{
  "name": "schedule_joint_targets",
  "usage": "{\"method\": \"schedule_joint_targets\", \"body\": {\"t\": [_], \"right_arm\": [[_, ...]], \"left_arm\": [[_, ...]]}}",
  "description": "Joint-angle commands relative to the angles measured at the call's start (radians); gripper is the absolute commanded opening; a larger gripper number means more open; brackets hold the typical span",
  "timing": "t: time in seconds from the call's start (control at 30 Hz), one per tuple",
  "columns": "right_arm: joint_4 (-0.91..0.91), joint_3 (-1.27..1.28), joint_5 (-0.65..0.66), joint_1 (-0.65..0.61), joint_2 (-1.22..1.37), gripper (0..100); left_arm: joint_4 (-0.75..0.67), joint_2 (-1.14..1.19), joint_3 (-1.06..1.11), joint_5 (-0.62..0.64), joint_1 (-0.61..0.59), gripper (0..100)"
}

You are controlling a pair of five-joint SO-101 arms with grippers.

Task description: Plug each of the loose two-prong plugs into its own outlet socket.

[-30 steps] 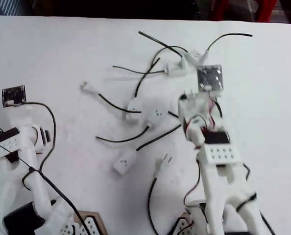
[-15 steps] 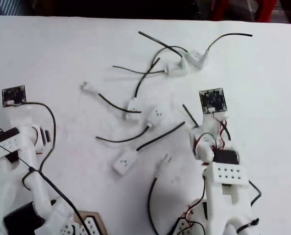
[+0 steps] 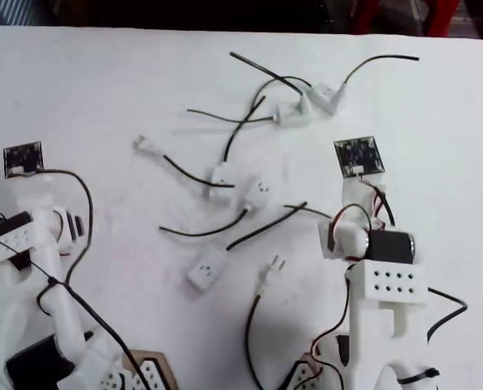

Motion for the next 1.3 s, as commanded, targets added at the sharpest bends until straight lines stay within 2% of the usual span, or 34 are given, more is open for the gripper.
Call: {"method": "schedule_joint_targets", "body": {"t": [0.0, 0.53, 0.97, 1.17, 1.27], "right_arm": [[0.065, -0.054, 0.006, 0.015, -0.005, 16.3], [0.102, -0.204, 0.008, 0.228, 0.562, 16.3], [0.021, -0.233, 0.000, 0.239, 0.806, 16.0], [0.008, -0.236, 0.006, 0.237, 0.832, 1.9], [-0.004, -0.236, 0.006, 0.240, 0.832, 2.0]], "left_arm": [[-0.017, -0.028, -0.005, 0.008, -0.005, 18], [-0.017, -0.028, -0.005, 0.008, -0.005, 18], [-0.017, -0.028, -0.005, 0.008, -0.005, 18], [-0.017, -0.028, -0.005, 0.008, -0.005, 18], [-0.017, -0.028, -0.005, 0.008, -0.004, 18]]}}
